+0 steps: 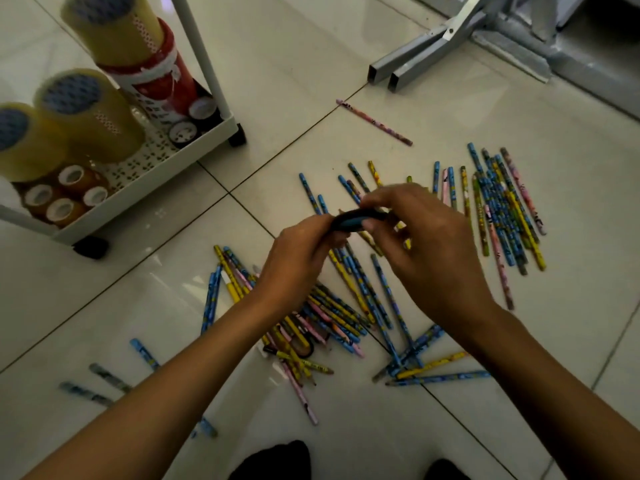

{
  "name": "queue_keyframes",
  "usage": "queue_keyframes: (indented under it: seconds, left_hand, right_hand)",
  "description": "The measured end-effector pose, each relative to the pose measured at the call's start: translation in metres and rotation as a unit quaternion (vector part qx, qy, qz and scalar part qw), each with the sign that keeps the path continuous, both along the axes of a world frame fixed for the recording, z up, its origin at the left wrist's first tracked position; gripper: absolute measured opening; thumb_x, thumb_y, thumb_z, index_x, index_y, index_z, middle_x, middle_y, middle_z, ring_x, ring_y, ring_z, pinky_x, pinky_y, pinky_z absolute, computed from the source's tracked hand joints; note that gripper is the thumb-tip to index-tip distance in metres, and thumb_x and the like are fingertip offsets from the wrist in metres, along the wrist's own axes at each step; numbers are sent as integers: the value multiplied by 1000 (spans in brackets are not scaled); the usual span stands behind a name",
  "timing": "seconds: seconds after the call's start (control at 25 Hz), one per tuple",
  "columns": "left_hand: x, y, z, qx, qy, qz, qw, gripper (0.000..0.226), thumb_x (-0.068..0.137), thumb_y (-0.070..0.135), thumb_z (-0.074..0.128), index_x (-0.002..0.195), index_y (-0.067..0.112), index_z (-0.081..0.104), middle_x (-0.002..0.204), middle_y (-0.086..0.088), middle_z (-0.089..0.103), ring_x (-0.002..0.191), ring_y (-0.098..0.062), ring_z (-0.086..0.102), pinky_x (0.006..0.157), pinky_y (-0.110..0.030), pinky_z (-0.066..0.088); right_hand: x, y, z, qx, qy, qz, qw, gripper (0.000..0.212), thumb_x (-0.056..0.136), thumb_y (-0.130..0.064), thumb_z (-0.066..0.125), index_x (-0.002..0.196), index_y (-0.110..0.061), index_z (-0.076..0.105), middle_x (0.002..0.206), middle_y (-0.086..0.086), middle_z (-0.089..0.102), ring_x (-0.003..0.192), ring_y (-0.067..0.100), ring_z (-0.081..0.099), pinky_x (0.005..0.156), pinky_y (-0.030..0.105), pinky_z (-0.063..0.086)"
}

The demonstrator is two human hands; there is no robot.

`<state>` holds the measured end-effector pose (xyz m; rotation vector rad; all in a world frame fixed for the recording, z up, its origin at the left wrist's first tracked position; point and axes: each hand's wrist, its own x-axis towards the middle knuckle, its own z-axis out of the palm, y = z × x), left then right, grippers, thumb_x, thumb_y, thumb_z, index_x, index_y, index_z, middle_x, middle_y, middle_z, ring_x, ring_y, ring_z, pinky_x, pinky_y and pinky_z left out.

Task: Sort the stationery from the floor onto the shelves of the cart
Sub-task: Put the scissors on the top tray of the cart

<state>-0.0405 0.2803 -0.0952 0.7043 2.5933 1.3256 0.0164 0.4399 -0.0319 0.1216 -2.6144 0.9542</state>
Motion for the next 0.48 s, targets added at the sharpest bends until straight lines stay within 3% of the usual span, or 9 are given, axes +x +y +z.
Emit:
queue_keyframes:
  seconds: [0.12,0.16,0.28,0.36,0.48]
  left_hand:
    - [26,-47,-7,11,-110,99,989,16,99,21,47,104,23,62,77,9,64,72,-3,62,70,-19,47]
    - [35,-60,-13,22,-143,139,980,15,99,21,47,102,24,61,76,8,64,71,-5,61,70,-21,48]
    - [56,-88,-32,31,-213,230,949,16,99,20,46,102,21,61,79,6,64,71,-7,59,67,-26,46]
    - [64,-95,-39,25,-226,240,944,16,99,20,46,104,19,62,81,8,64,72,-4,58,66,-22,46]
    - [69,-96,-42,33,-241,243,939,16,99,19,46,106,18,61,84,10,64,74,-1,58,65,-12,47]
  right_hand:
    - [16,-24,-23,-119,-73,-14,990,13,90,-13,64,101,-19,62,101,-4,58,74,5,55,62,12,46]
    - [24,-31,-38,-99,-116,25,988,10,88,-12,64,96,-19,63,97,-3,58,72,6,54,63,18,46]
    - [46,-49,-86,95,-178,197,959,16,86,-22,54,88,-20,70,93,3,56,82,23,59,58,36,50]
    - [51,-54,-100,172,-171,257,935,27,82,-30,45,86,-21,70,91,4,57,83,27,59,47,35,49]
    - [52,-57,-108,241,-156,305,908,15,78,-23,66,92,-23,69,90,4,56,81,26,58,43,31,43]
